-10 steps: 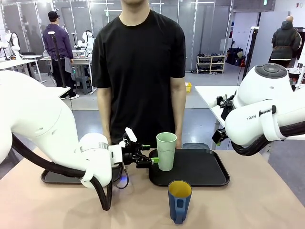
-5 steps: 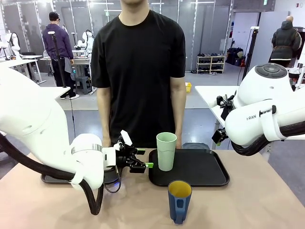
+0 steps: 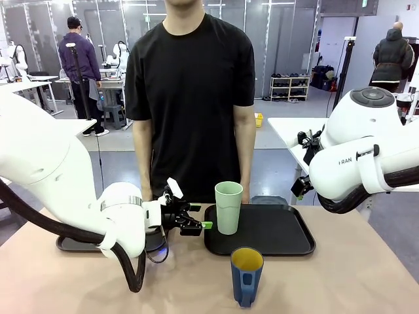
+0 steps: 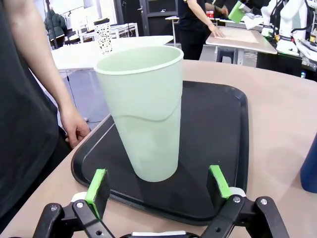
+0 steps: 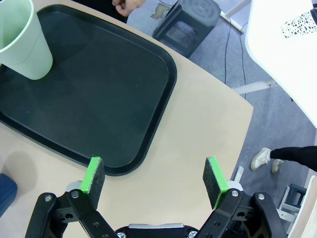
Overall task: Sort and store the cups by type.
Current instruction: Place the picked Reusable plastic cup into the Flat Tray indicated by the person, then pick up the Handle plastic cup and place it into the empty Flat Tray.
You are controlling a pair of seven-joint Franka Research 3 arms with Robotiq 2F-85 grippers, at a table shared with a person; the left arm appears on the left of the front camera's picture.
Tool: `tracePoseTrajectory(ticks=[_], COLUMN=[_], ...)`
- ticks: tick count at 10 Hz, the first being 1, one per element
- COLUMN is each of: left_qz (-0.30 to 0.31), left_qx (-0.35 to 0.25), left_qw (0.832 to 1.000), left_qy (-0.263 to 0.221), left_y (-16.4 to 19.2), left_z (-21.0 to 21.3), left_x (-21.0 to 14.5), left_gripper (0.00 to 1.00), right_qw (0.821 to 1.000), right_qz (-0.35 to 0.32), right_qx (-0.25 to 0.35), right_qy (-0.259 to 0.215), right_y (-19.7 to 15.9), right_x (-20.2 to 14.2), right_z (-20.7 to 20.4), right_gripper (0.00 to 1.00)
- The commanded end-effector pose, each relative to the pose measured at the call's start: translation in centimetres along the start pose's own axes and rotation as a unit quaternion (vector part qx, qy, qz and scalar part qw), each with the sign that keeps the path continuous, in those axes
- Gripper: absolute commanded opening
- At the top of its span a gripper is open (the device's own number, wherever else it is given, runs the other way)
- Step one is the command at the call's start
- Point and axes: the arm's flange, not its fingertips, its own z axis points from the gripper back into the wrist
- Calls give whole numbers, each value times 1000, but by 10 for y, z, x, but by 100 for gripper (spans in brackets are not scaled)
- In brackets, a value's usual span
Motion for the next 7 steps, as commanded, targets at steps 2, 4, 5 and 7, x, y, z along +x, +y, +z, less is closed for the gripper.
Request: tracePoseTrajectory(ticks=[2, 4, 5, 7], left_qz=[-12, -12, -12, -12], left_qx=[3, 3, 3, 3], left_qw=[1000, 1000, 1000, 1000], left_qy=[2, 2, 2, 2], left_y=[0, 0, 0, 0], left_z=[-2, -2, -2, -2], left_x=[-1, -1, -1, -1], left_gripper=[100, 100, 100, 100], right_qw=[1000, 1000, 1000, 1000], right_qz=[1, 1, 1, 1], right_qx=[0, 0, 0, 0], right_qy=[0, 0, 0, 0], right_y=[-1, -1, -1, -1], right_x=[0, 0, 0, 0], right_z=[0, 0, 0, 0], right_gripper=[100, 100, 100, 100])
